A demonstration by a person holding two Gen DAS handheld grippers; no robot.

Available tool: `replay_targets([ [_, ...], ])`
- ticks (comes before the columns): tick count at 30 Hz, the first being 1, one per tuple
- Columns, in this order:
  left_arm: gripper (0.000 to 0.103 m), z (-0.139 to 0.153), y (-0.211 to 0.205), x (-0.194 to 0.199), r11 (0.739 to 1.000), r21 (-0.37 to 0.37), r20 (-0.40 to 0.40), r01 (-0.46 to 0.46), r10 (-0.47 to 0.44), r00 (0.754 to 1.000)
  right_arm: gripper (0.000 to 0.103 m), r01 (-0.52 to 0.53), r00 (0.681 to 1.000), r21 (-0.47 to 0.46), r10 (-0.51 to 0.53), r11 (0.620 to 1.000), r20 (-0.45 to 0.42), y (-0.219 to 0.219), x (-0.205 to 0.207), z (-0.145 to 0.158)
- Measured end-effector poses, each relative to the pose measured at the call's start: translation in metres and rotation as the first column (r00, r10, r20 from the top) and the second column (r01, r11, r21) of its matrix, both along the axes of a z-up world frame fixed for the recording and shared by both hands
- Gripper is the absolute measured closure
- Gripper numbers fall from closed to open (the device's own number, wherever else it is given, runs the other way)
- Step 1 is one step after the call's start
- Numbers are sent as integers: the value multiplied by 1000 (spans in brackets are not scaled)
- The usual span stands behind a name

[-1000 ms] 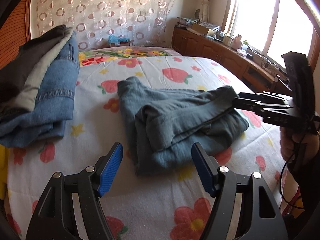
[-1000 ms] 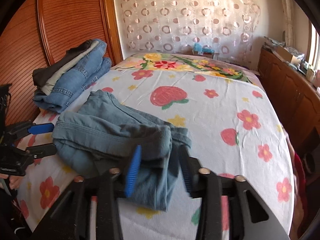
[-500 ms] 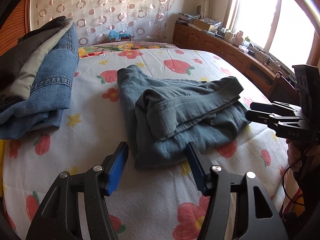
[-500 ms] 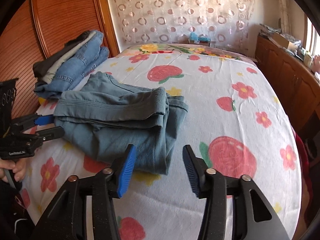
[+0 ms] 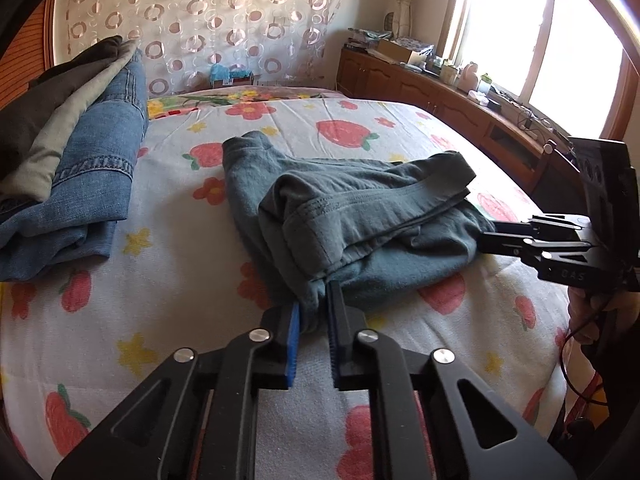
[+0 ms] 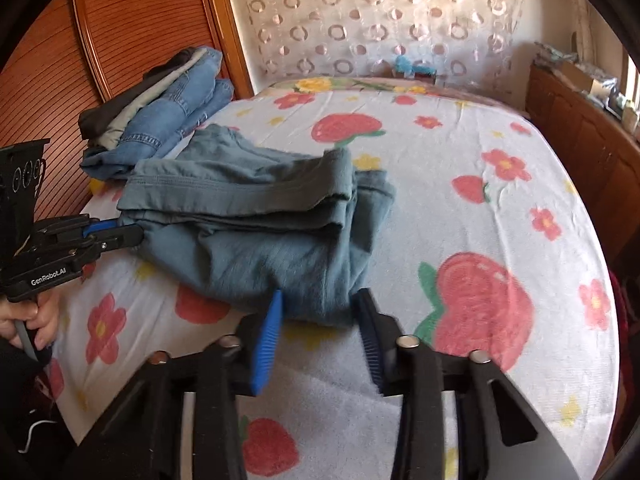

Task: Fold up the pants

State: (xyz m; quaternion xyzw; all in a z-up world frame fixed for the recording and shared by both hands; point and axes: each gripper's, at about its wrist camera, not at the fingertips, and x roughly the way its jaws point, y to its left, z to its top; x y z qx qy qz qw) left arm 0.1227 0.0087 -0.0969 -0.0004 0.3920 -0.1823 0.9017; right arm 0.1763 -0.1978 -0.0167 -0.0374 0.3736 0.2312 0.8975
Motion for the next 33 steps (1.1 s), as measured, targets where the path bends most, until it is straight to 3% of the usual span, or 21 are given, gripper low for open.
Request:
replay_targets([
  [1, 92, 1, 0, -1, 1000, -1, 3, 1, -1, 1000, 87, -5, 1000, 4, 5, 1000, -4, -1, 0, 0],
  [4, 92, 8, -1, -10, 1000, -20, 18, 15, -15, 1000, 92, -24, 1000, 6, 24, 1000, -3, -3, -1, 1],
  [11, 92, 21, -1, -48, 997, -40, 26, 62, -61, 998, 93, -57, 998, 32, 56, 998, 18, -16, -28, 13],
  [15, 92, 17, -8, -73, 997, -13, 14, 81, -81, 997, 92, -65, 998, 41, 64, 997, 6, -23, -53, 14],
  [21, 92, 12, -10, -83, 998, 9, -3, 57, -57, 998, 92, -59, 998, 50, 59, 997, -3, -28, -77, 10],
  [24, 84, 7, -12, -79, 998, 35, -17, 50, -49, 999, 92, -47, 999, 49, 47, 998, 1, -31, -80, 12],
  [28, 68, 4, -6, -76, 999, 25, -28, 37, -36, 999, 84, -32, 999, 40, 31, 999, 24, -33, -84, 18],
  [30, 66, 6, -3, -77, 999, 16, -21, 34, -33, 999, 83, -26, 999, 41, 25, 999, 33, -33, -84, 20],
  [33, 65, 8, 1, -77, 999, 26, -7, 20, -20, 1000, 72, -24, 999, 43, 23, 999, 38, -32, -85, 19],
])
